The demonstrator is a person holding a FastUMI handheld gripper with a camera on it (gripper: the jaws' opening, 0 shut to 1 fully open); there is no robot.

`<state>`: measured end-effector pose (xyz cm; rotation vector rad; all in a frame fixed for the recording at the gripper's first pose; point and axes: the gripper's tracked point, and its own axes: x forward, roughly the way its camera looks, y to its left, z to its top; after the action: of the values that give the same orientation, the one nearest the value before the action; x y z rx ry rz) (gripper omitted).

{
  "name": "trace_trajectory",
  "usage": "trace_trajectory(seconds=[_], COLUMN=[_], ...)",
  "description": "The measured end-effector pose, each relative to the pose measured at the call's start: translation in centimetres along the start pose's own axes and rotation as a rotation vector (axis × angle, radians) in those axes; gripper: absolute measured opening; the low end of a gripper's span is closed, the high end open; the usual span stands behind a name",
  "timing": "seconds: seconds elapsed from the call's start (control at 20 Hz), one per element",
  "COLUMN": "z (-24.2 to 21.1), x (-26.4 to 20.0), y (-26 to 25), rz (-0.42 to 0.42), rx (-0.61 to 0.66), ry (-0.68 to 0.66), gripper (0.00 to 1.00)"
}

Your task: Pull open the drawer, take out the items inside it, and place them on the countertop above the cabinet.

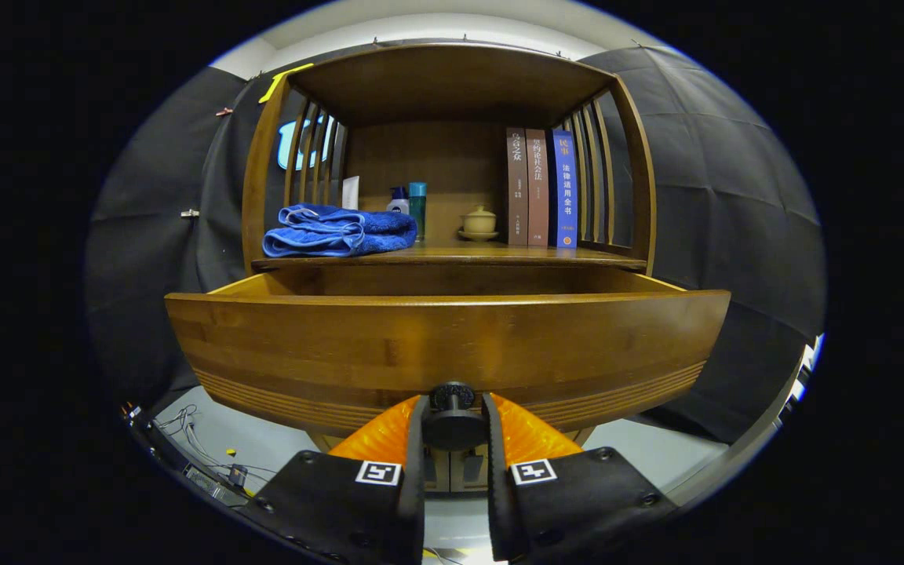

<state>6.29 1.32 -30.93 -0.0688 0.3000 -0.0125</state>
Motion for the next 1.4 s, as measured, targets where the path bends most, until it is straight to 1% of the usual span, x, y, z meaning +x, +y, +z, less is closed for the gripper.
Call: trace_trajectory(seconds=[0.25, 0.6, 0.7, 0.8, 0.95, 1.0, 1.05, 1.1, 1.2, 1.3, 1.4], z=[-0.5, -0.7, -0.8, -0.9, -1.4, -1.7, -1.4, -0.5, 1.3, 3.3, 5.9], x=[-1.4, -1.4, -1.3, -1.9, -3.5, -4.4, -5.4, -6.3, -7.5, -8.3, -8.3], y=[-0.1, -0.1, -0.2, -0.1, -0.3, -0.8, -1.4, -1.5, -1.2, -1.3, -0.9], rz=[0.003, -0.014, -0.024, -0.028, -0.039, -0.063, -0.09, -0.104, -0.11, -0.127, -0.121], rx=[-0.003, 0.0, 0.008, 0.021, 0.048, 0.028, 0.002, -0.014, -0.029, -0.057, -0.087], ry=[-0.013, 0.005, 0.021, 0.033, 0.055, 0.076, 0.087, 0.089, 0.1, 0.145, 0.187], gripper=[0.36, 0.36, 0.41, 0.48, 1.0, 0.98, 0.99, 0.99, 0.98, 0.99, 0.99])
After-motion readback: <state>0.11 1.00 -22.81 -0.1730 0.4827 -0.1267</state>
